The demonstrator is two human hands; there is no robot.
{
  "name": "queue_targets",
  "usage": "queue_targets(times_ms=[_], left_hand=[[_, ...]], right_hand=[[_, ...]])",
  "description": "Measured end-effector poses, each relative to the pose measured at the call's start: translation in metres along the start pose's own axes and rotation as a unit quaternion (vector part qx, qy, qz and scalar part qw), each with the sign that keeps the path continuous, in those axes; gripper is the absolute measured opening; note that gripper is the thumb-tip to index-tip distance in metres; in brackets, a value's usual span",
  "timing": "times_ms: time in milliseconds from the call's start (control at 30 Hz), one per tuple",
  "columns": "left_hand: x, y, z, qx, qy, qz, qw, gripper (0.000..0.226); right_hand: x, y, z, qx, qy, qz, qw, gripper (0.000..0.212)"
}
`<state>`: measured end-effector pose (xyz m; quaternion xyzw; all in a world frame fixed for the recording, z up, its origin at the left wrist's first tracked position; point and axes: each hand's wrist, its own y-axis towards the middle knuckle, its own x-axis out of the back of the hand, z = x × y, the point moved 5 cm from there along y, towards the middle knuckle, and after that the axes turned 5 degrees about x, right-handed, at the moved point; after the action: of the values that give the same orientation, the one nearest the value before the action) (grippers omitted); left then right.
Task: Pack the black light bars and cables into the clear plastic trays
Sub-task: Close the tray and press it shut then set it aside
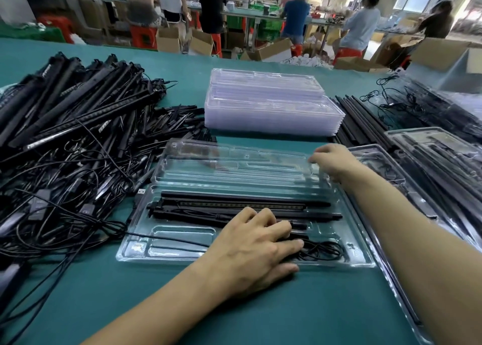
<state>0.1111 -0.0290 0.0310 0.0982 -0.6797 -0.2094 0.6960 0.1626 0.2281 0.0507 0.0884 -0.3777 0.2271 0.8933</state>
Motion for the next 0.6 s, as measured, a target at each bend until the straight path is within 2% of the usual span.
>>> queue_targets(times_ms=[100,200,300,367,500,600], left_hand=[[0.0,-0.001,0.002,0.004,-0.001,0.001,1.0,0.043],[-0.001,-0.001,0.003,0.003,0.002,-0.003,1.0,0.042],[-0.001,0.001,0.005,0.005,0.006,-0.005,1.0,0.044],[-0.002,0.003,0.006,0.001,0.012,-0.003,1.0,0.044],[-0.003,0.007,0.005,-0.012,0.034,-0.006,0.999,0.043],[-0.002,0.006,0.004,-0.014,0.04,-0.013,0.999,0.043]], right_hand=[[0.006,0.009,-0.013,-0.054,0.089,-0.047,0.993,0.037],[0.016,0.01,-0.015,-0.081,0.191,-0.032,0.978,0.037],[0.03,-0.001,-0.001,-0.047,0.291,-0.028,0.955,0.033],[0.045,-0.018,0.008,-0.005,0.319,-0.045,0.947,0.036],[0.065,-0.068,0.012,0.033,0.346,-0.005,0.938,0.056],[0.066,-0.103,-0.004,0.006,0.344,0.043,0.938,0.032]])
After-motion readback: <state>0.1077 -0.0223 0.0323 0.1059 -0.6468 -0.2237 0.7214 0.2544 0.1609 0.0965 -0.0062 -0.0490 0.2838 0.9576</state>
